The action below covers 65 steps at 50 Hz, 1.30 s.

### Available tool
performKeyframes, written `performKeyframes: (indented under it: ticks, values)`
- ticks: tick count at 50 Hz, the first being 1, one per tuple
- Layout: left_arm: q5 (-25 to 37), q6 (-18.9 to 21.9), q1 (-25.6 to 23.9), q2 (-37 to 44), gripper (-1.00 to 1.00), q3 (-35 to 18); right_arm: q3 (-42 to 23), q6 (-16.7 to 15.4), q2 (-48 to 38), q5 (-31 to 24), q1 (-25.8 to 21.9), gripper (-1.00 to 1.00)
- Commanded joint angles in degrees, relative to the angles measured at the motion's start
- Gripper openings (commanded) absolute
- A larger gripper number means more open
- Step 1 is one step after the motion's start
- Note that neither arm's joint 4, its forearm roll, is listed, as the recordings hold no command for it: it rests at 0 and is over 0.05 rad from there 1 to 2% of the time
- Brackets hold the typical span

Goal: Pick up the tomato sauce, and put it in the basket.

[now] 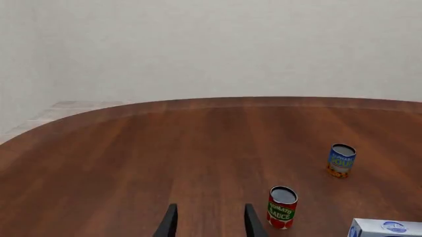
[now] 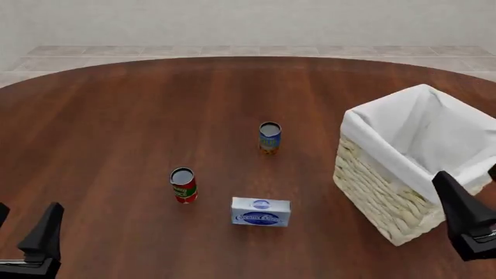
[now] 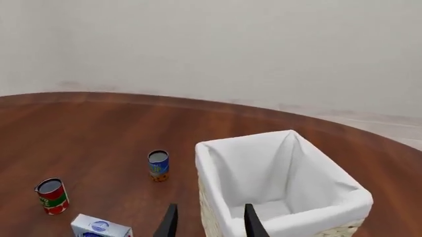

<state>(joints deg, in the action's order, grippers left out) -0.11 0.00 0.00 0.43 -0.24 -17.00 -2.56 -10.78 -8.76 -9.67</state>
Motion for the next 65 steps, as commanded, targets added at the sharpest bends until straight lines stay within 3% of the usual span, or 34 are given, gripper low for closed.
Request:
performKeyframes:
  ticks: [1,41,65]
  values:
    - [0.0,0.0,0.0,0.0,1.0,0.0,-3.3,0.1,-5.5,0.7,-4.5,1.0]
    - [0.0,0.0,0.0,0.0,1.0,0.0,-13.5,-3.6,-36.4,14.4,-20.9,1.0]
    - [0.0,0.0,0.0,0.0,1.0,0.0,-15.8,-1.2,-54.9,25.1,-27.3,1.0]
